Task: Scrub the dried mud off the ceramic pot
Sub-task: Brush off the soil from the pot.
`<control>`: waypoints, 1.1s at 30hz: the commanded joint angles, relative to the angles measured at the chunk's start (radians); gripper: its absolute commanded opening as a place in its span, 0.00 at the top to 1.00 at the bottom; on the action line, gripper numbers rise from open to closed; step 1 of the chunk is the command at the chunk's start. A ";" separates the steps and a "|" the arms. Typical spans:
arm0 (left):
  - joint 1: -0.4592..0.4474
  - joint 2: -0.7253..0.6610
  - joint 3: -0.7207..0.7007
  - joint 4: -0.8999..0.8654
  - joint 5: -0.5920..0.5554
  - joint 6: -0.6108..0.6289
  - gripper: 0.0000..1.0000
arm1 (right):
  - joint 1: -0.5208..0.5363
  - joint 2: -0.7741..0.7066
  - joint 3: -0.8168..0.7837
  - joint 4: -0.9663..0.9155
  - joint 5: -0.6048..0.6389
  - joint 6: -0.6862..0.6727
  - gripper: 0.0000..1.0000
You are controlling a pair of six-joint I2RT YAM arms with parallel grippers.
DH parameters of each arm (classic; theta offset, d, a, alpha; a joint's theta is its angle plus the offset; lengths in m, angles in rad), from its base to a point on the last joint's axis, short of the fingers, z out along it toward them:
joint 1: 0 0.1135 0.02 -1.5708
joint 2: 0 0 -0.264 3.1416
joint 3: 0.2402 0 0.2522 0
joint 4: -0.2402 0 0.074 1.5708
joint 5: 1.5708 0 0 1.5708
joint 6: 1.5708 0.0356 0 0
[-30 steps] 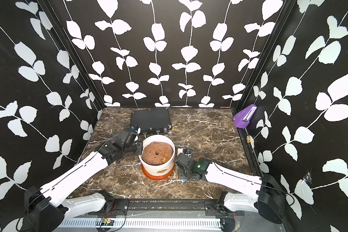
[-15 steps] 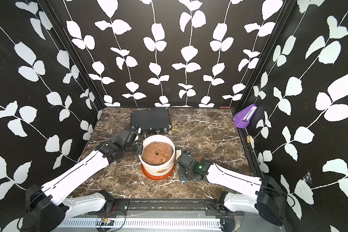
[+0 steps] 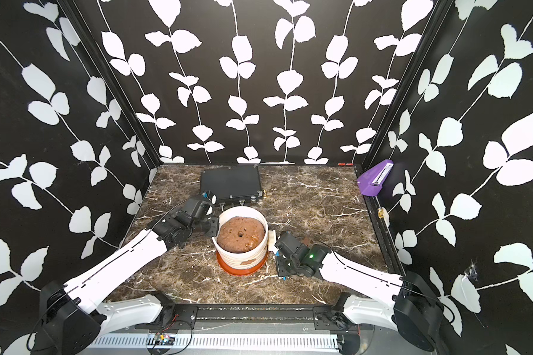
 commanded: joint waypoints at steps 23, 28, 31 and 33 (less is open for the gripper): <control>0.009 -0.003 -0.004 0.007 -0.012 0.009 1.00 | 0.042 -0.185 0.055 0.049 -0.003 -0.005 1.00; 0.008 0.001 -0.002 0.006 -0.011 0.011 1.00 | 0.042 -0.211 0.068 -0.032 0.056 0.013 1.00; 0.008 0.005 0.000 0.007 -0.010 0.011 1.00 | 0.043 -0.186 0.066 -0.085 0.079 0.054 1.00; 0.008 0.005 0.001 0.008 -0.011 0.010 1.00 | 0.046 -0.146 0.056 -0.109 0.097 0.098 1.00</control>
